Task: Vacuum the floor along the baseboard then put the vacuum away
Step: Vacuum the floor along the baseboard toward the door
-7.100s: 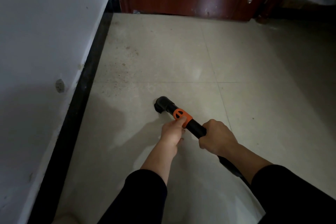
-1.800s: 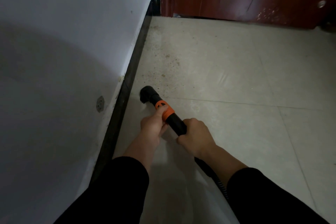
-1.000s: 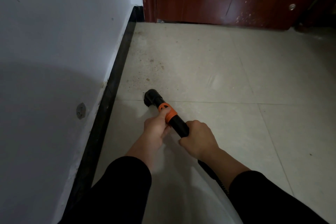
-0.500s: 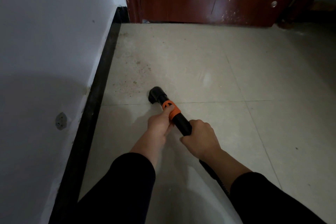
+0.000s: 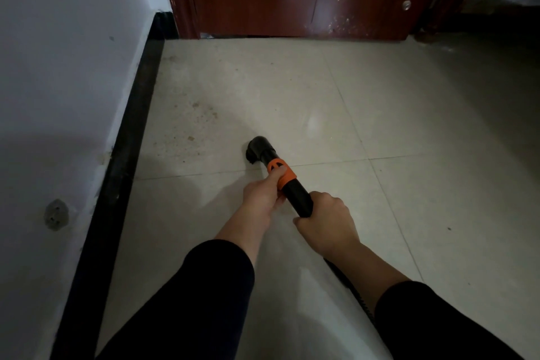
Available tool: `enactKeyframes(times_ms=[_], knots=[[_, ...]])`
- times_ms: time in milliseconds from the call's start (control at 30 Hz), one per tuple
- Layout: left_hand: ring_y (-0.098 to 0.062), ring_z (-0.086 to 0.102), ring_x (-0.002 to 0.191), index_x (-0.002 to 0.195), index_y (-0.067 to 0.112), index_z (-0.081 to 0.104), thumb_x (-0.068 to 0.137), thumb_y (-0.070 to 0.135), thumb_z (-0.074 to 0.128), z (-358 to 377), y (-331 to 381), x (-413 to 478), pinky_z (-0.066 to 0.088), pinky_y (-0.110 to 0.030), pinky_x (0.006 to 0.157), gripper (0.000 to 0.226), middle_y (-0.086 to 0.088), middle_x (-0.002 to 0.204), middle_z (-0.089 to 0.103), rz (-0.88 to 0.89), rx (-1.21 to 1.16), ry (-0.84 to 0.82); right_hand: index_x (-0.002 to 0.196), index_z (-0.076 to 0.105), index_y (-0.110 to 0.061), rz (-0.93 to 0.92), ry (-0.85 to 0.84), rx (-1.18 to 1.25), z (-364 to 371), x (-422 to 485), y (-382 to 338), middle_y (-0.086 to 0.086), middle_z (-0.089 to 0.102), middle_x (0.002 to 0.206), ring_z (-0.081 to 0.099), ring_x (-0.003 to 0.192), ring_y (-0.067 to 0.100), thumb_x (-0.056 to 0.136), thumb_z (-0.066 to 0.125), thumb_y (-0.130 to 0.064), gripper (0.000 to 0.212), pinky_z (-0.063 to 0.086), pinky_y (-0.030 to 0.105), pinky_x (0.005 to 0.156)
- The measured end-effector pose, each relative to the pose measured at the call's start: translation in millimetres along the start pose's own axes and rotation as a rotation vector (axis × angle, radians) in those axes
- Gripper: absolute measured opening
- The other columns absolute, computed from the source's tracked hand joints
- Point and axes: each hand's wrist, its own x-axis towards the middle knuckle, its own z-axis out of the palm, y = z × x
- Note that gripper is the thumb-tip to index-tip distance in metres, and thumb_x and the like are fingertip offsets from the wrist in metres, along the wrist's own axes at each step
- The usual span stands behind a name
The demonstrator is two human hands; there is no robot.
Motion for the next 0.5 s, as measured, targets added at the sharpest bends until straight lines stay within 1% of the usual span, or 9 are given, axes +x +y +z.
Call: enactKeyframes(times_ms=[67, 167, 267, 367, 433, 500], knots=[[-0.016, 0.064, 0.075, 0.088, 0.007, 0.057, 0.080, 0.030, 0.077, 4.5, -2.3, -0.6, 0.055, -0.025, 0.071, 0.032, -0.008, 0.088, 0.062, -0.013, 0.006, -0.015, 0.099, 0.058, -0.015, 0.002, 0.007, -0.028, -2.3, -1.5, 3.4, 0.003, 0.061, 0.084, 0.061, 0.075, 0.021, 0.079, 0.061, -0.024, 0.021, 0.054, 0.032, 0.068], [-0.016, 0.065, 0.079, 0.106, 0.003, 0.056, 0.080, 0.030, 0.076, 10.6, -5.4, -2.8, 0.055, -0.025, 0.071, 0.042, -0.009, 0.094, 0.063, -0.019, -0.001, -0.046, 0.102, 0.058, -0.015, 0.008, 0.015, -0.064, -6.1, -3.9, 8.0, 0.003, 0.061, 0.086, 0.061, 0.077, 0.022, 0.080, 0.060, -0.024, 0.024, 0.054, 0.033, 0.070], [-0.016, 0.065, 0.080, 0.113, 0.002, 0.056, 0.081, 0.030, 0.076, 16.5, -7.8, -5.3, 0.055, -0.024, 0.068, 0.046, -0.009, 0.095, 0.063, -0.014, -0.014, -0.060, 0.102, 0.057, -0.014, 0.023, 0.036, -0.076, -9.3, -5.7, 10.6, 0.004, 0.061, 0.088, 0.060, 0.079, 0.022, 0.080, 0.059, -0.022, 0.024, 0.053, 0.033, 0.072], [-0.016, 0.064, 0.078, 0.107, 0.004, 0.055, 0.082, 0.028, 0.075, 19.3, -9.1, -4.6, 0.054, -0.026, 0.074, 0.040, -0.009, 0.091, 0.062, -0.007, -0.005, -0.051, 0.104, 0.055, -0.013, 0.043, 0.053, -0.044, -8.0, -5.5, 11.0, 0.003, 0.059, 0.090, 0.058, 0.081, 0.022, 0.082, 0.058, -0.020, 0.023, 0.051, 0.032, 0.071], [-0.017, 0.064, 0.077, 0.101, 0.004, 0.054, 0.083, 0.028, 0.074, 19.6, -8.4, -3.3, 0.054, -0.028, 0.079, 0.035, -0.009, 0.088, 0.061, -0.005, 0.002, -0.044, 0.105, 0.055, -0.014, 0.057, 0.059, -0.011, -4.4, -3.1, 10.3, 0.003, 0.060, 0.092, 0.059, 0.083, 0.022, 0.083, 0.059, -0.020, 0.023, 0.053, 0.034, 0.075], [-0.017, 0.063, 0.076, 0.091, 0.004, 0.055, 0.083, 0.028, 0.074, 18.4, -6.4, -1.2, 0.054, -0.030, 0.084, 0.031, -0.008, 0.085, 0.061, -0.002, 0.014, -0.034, 0.107, 0.056, -0.014, 0.069, 0.060, 0.009, 0.2, 0.9, 9.0, 0.003, 0.062, 0.094, 0.061, 0.084, 0.021, 0.084, 0.060, -0.021, 0.025, 0.055, 0.036, 0.078]])
